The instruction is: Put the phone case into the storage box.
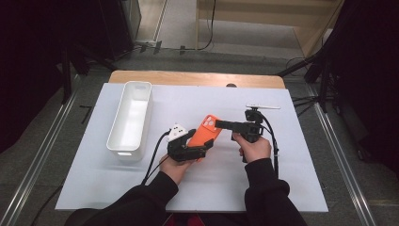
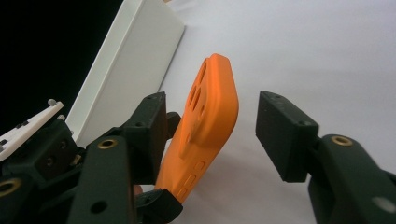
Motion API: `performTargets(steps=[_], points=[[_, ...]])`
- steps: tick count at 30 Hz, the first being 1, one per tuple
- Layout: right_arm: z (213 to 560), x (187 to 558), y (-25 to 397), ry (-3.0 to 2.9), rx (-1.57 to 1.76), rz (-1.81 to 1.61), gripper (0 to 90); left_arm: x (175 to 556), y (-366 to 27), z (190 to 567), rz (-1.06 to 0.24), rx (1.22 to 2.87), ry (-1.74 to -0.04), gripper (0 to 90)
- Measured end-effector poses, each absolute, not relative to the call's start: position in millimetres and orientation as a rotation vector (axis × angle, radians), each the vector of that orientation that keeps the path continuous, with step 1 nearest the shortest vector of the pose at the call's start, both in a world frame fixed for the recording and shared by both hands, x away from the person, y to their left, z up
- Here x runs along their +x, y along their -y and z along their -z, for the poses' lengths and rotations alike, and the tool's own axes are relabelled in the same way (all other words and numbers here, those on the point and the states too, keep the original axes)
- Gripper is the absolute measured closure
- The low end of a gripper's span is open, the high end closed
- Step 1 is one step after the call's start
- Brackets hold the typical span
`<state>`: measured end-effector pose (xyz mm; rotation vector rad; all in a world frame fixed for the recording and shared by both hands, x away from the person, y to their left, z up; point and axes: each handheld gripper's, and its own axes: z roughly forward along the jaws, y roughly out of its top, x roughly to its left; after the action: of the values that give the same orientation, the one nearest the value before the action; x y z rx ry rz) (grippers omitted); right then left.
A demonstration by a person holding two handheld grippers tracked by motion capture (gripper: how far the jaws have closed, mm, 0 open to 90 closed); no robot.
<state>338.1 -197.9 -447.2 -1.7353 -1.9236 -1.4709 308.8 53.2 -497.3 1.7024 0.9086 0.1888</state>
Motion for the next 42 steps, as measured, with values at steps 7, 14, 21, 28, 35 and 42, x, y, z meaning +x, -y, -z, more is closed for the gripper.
performTargets(steps=[7, 14, 21, 28, 35, 42], points=[[447.6, 338.5, 198.5, 1.903, -1.753, 1.44, 48.7, 308.3, -52.1, 497.9, -0.196, 1.709, -0.902, 15.7], [446.8, 338.0, 198.4, 1.89, -1.763, 1.435, 56.8, 307.8, -51.5, 498.1, -0.199, 1.709, -0.901, 15.7], [447.1, 338.7, 197.7, 1.886, -1.762, 1.431, 59.6, 306.8, -50.5, 498.4, -0.202, 1.712, -0.901, 15.7], [447.2, 338.5, 197.8, 1.885, -1.764, 1.434, 67.4, 305.2, -50.0, 498.0, -0.211, 1.709, -0.895, 15.7], [447.6, 338.7, 198.6, 1.888, -1.764, 1.435, 69.1, 304.4, -49.2, 498.7, -0.218, 1.716, -0.891, 15.6], [446.6, 338.2, 199.4, 1.865, -1.751, 1.441, 71.9, 303.1, -48.0, 498.5, -0.24, 1.726, -0.882, 15.6]])
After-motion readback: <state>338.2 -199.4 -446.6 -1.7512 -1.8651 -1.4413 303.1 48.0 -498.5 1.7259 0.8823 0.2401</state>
